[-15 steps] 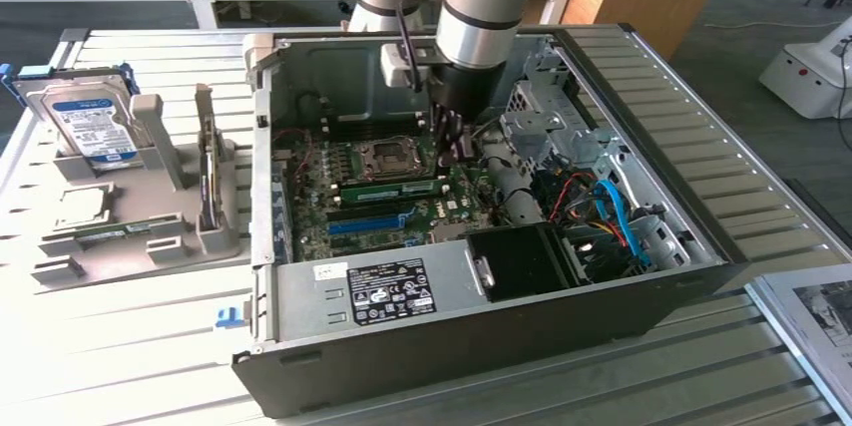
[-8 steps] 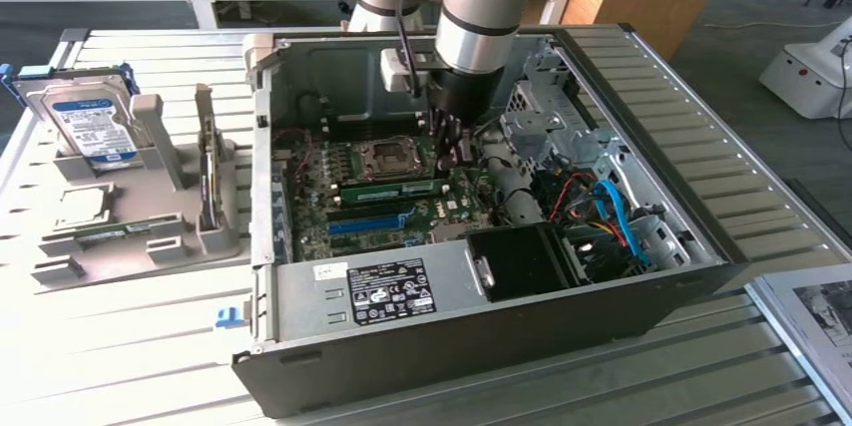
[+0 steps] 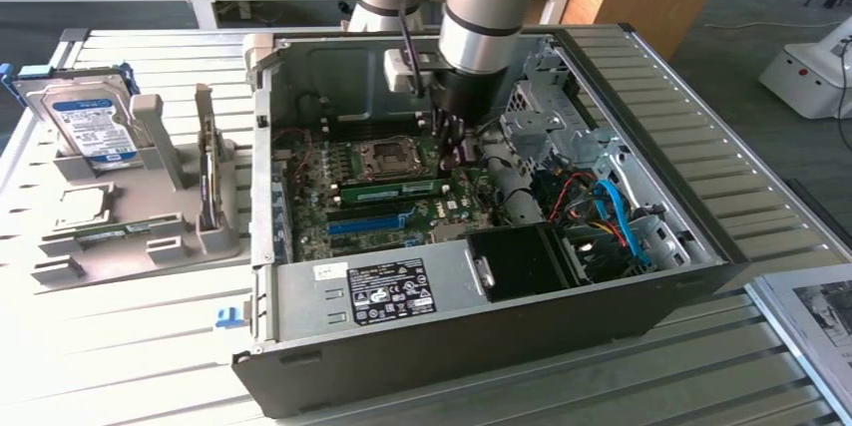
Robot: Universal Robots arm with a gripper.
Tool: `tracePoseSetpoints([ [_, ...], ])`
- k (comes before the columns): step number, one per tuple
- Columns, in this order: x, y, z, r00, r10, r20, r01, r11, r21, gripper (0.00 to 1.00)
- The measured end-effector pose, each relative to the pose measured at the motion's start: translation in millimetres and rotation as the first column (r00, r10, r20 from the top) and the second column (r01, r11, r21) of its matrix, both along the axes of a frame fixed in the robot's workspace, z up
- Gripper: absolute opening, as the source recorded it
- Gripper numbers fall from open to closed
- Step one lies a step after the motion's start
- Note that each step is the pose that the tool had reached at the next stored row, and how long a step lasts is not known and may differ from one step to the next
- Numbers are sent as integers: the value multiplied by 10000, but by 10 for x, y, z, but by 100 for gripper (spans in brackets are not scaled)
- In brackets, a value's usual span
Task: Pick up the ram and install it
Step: 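Press down the ram until it locks into place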
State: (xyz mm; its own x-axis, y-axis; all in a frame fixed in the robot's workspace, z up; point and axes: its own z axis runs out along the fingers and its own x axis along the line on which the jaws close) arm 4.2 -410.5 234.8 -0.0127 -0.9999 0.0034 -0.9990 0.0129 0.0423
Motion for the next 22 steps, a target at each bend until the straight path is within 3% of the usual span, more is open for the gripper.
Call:
tracePoseSetpoints([
  [22,3,18,-45,10000,0,0,0,10000,1,11],
])
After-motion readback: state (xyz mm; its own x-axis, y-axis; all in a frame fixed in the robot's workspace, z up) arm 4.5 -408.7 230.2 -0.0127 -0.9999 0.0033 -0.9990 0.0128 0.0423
